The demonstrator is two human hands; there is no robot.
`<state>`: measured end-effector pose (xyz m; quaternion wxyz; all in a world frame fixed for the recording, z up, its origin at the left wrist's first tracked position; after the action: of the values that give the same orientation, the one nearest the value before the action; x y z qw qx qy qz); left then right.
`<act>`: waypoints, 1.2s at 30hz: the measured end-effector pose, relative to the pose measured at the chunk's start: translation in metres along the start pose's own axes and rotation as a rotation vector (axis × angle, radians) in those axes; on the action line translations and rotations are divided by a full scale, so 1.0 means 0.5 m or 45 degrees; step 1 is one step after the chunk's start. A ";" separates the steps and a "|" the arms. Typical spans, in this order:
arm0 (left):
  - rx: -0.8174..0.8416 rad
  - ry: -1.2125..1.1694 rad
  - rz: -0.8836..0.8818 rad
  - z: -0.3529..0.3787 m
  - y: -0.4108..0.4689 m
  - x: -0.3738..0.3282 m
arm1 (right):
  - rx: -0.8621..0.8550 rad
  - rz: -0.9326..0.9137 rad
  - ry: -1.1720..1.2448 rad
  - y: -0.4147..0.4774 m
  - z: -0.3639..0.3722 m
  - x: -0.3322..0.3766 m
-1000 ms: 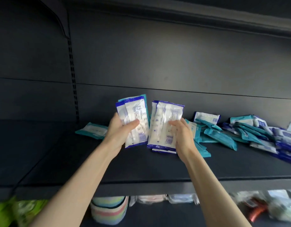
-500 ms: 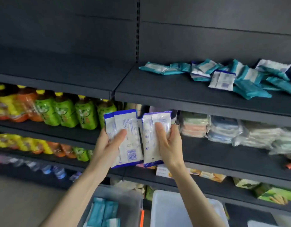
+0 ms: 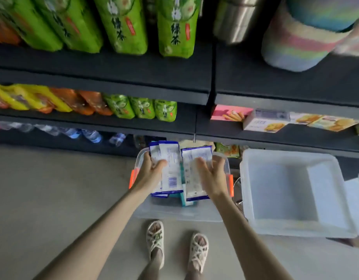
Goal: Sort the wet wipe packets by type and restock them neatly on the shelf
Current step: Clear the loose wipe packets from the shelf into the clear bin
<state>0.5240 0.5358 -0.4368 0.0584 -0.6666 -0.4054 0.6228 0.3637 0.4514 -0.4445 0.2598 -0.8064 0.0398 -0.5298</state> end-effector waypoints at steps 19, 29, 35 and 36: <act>-0.042 0.476 0.114 0.102 0.441 0.549 | -0.098 0.254 -0.467 0.329 0.286 -0.569; 0.303 0.986 -0.017 0.069 0.342 0.482 | 0.263 0.184 -0.811 0.256 0.214 -0.481; 0.343 1.103 0.306 0.072 0.154 0.190 | 0.205 -0.011 -0.832 0.130 0.034 -0.236; 0.332 1.129 0.383 0.080 0.117 0.130 | 0.193 -0.068 -0.847 0.105 -0.008 -0.187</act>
<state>0.5095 0.5195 -0.5304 0.2178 -0.9061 -0.1591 0.3258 0.3304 0.4364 -0.5453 0.3037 -0.9142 -0.1077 -0.2459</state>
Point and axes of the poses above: each hand's wrist, its own y-axis towards the middle knuckle, its own z-axis out of the palm, x = y × z, the point moved 3 cm from there along y, towards the middle knuckle
